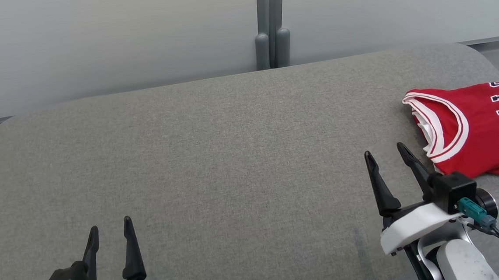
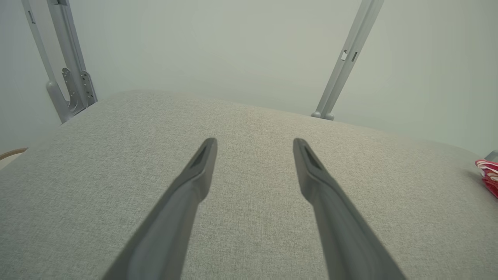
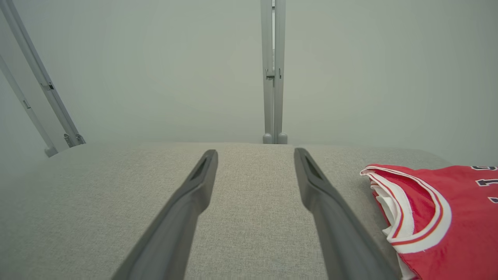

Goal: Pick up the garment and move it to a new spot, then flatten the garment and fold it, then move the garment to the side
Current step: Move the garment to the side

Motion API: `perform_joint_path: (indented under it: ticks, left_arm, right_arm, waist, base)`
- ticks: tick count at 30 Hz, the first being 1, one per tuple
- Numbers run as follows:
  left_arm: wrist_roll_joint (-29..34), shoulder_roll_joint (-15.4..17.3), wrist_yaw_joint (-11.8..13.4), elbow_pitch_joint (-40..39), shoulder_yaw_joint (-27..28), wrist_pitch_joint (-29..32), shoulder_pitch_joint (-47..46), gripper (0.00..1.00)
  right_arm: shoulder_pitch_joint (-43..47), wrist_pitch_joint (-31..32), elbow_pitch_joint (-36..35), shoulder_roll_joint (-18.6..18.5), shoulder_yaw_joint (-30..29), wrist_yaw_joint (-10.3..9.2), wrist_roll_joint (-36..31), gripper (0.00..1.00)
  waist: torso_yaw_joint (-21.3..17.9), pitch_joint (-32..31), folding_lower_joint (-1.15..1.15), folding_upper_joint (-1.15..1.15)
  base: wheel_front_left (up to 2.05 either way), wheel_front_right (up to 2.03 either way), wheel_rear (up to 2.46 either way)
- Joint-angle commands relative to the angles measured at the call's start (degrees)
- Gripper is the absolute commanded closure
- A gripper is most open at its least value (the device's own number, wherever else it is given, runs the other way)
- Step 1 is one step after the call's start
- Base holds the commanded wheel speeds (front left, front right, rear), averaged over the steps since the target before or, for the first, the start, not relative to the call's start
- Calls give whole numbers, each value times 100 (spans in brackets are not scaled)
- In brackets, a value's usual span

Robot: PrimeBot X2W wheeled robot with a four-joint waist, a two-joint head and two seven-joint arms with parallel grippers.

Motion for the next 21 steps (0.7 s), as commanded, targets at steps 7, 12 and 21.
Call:
perform_joint_path:
  ticks: [7, 12, 21]
  left_arm:
    - [40, 40, -62, 4, -109, -34, -44, 0]
    - [63, 62, -19, -26, -131, -44, -82, 0]
    - [74, 87, 48, -62, -177, -33, -43, 0]
  right_arm:
    - [169, -27, 53, -11, 101, -7, 155, 0]
    - [199, -73, 129, -12, 128, -7, 211, 0]
    - [212, -120, 203, -12, 172, -7, 246, 0]
  waist:
    - [58, -8, 0, 0]
    - [57, -7, 0, 0]
    - [33, -44, 0, 0]
  base:
    - [0, 0, 0]
    - [0, 0, 0]
    - [0, 0, 0]
